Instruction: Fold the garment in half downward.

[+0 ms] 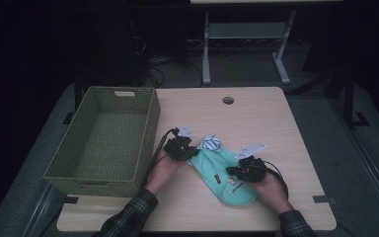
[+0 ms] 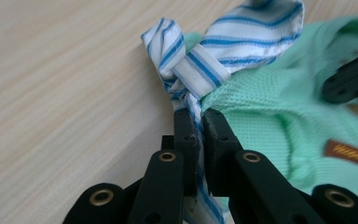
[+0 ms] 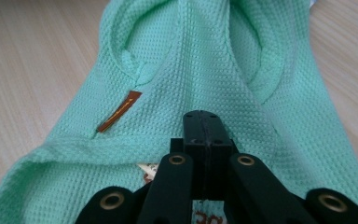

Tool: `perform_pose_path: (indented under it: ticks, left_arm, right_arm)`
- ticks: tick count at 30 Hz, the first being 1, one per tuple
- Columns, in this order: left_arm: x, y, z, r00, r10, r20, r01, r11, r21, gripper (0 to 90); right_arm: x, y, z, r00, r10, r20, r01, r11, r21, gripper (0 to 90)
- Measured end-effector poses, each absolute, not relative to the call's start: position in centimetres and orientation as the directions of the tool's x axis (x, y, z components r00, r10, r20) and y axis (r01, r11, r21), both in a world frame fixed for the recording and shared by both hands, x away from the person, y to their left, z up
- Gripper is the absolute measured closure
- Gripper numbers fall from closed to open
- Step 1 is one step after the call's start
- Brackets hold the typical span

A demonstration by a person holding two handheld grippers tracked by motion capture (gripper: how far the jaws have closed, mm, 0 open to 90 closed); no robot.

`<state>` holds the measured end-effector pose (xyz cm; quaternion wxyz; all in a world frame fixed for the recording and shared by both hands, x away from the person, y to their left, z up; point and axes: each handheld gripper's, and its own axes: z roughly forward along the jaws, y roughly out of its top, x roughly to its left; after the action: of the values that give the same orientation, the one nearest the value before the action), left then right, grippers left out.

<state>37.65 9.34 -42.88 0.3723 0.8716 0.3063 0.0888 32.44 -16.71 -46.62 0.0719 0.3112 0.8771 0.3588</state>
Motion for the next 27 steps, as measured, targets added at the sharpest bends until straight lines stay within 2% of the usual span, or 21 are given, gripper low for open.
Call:
perform_pose_path:
  ticks: [17, 23, 27]
  left_arm:
    - [37.8, 9.1, -38.6, 0.807, 0.587, -0.067, 0.405, -0.467, 0.786, 84.7]
    - [38.4, 9.4, -38.2, 0.797, 0.601, -0.059, 0.404, -0.458, 0.792, 84.7]
    - [38.6, 9.7, -38.1, 0.792, 0.61, -0.045, 0.403, -0.466, 0.787, 84.6]
  right_arm:
    - [35.3, -14.1, -46.7, -0.791, 0.607, 0.073, 0.478, 0.539, 0.694, 89.8]
    - [33.7, -16.6, -45.1, -0.786, 0.614, 0.076, 0.472, 0.515, 0.715, 89.8]
    - [32.1, -18.3, -45.3, -0.78, 0.622, 0.071, 0.484, 0.527, 0.699, 89.8]
